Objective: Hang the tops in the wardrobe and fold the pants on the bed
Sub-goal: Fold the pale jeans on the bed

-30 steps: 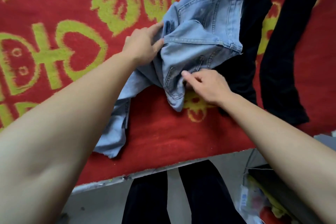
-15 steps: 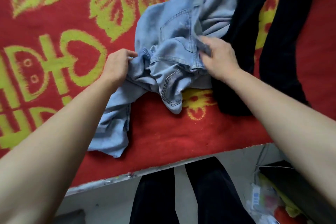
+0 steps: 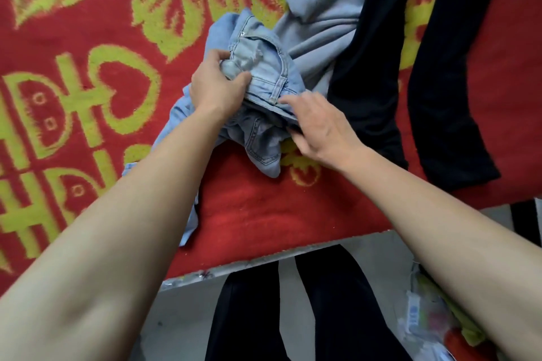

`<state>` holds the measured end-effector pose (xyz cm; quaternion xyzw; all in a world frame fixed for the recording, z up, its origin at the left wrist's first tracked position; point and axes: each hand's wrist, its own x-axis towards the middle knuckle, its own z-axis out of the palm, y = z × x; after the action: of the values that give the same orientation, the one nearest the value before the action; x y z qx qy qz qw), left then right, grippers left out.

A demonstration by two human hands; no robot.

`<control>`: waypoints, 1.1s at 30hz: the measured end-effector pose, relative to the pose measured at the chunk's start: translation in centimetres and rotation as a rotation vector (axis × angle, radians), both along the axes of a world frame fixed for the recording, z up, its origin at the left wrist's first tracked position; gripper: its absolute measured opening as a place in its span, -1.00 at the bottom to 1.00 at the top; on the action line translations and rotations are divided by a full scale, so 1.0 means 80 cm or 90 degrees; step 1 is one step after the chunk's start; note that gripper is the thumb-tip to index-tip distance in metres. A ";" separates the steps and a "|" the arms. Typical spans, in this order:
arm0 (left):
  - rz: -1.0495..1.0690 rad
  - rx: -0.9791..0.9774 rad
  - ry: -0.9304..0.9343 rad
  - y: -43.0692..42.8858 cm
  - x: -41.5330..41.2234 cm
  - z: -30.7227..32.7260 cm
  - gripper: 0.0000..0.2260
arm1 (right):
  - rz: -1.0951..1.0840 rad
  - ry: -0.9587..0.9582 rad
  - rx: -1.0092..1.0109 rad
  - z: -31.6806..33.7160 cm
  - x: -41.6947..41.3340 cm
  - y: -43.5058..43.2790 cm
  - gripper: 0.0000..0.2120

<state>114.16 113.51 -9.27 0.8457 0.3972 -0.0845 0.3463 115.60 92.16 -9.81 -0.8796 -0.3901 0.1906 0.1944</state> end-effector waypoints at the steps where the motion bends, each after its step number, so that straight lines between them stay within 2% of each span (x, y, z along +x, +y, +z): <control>1: 0.018 -0.026 -0.032 0.000 -0.004 0.001 -0.65 | -0.057 0.047 0.001 0.000 -0.002 -0.005 -0.41; 4: 0.052 -0.072 -0.113 -0.008 -0.024 0.014 -0.73 | -0.160 0.116 -0.049 0.001 0.002 -0.010 -0.40; 8: 0.106 -0.022 -0.150 -0.008 -0.063 0.067 -0.70 | -0.029 0.057 -0.191 0.044 0.013 0.005 -0.55; 10: 0.131 0.022 -0.182 0.004 -0.074 0.117 -0.73 | 0.033 0.008 -0.217 0.087 0.017 0.021 -0.65; 13: 0.159 0.046 -0.262 0.032 -0.067 0.211 -0.79 | 0.073 -0.074 -0.187 0.173 0.033 0.049 -0.78; 15: 0.231 0.047 -0.321 0.055 -0.058 0.287 -0.79 | 0.097 -0.112 -0.164 0.242 0.048 0.062 -0.73; 17: 0.311 0.041 -0.400 0.075 -0.054 0.371 -0.77 | 0.074 -0.032 -0.114 0.313 0.067 0.070 -0.65; 19: 0.322 0.090 -0.469 0.091 -0.058 0.457 -0.77 | 0.077 0.043 -0.060 0.383 0.083 0.082 -0.63; 24: 0.311 0.222 -0.618 0.122 -0.092 0.637 -0.81 | 0.184 0.045 -0.039 0.531 0.096 0.132 -0.78; 28: 0.268 0.309 -0.661 0.139 -0.140 0.729 -0.82 | 0.175 -0.059 0.022 0.618 0.096 0.161 -0.78; 30: 0.279 0.339 -0.677 0.152 -0.171 0.759 -0.82 | 0.126 -0.124 0.042 0.654 0.093 0.164 -0.72; 33: 0.276 0.362 -0.659 0.174 -0.222 0.783 -0.82 | 0.042 -0.240 0.089 0.700 0.081 0.165 -0.77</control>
<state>96.40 127.39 53.41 0.7360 0.3475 0.5171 0.2648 122.06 105.36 46.18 -0.8708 -0.4605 0.0011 0.1721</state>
